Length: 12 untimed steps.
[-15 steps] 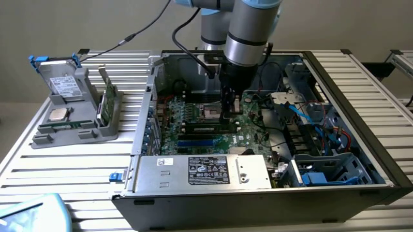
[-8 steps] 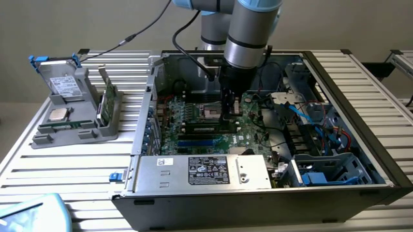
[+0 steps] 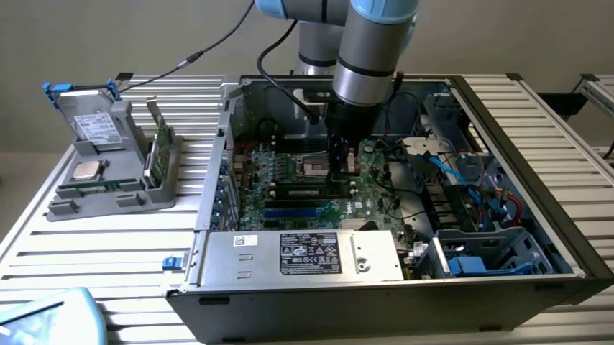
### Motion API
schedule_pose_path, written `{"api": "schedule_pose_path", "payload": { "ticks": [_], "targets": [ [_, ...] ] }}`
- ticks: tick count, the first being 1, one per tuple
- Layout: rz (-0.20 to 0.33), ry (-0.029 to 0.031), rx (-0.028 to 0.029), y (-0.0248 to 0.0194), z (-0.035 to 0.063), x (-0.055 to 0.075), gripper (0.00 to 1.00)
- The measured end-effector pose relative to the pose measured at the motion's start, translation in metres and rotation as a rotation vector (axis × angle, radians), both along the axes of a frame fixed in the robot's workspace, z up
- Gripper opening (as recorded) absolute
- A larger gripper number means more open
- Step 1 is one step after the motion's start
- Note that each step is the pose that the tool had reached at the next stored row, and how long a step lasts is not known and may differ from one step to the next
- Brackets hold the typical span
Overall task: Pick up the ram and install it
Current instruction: 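Press down the ram until it locks into place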
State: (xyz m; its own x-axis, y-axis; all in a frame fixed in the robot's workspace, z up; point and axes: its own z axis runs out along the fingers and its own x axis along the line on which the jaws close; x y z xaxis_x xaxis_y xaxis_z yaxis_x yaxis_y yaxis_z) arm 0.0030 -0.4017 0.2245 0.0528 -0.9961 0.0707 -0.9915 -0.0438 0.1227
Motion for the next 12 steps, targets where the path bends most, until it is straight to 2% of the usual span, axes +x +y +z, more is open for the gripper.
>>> {"api": "schedule_pose_path", "payload": {
  "ticks": [7, 9, 12],
  "targets": [
    [0.000, -0.0011, 0.0029, 0.0003, 0.0015, -0.0008, 0.11],
    [0.000, -0.0005, 0.0010, 0.0001, 0.0041, -0.0031, 0.11],
    [0.000, -0.0011, 0.0015, 0.0001, 0.0044, -0.0083, 0.11]
  ]
}}
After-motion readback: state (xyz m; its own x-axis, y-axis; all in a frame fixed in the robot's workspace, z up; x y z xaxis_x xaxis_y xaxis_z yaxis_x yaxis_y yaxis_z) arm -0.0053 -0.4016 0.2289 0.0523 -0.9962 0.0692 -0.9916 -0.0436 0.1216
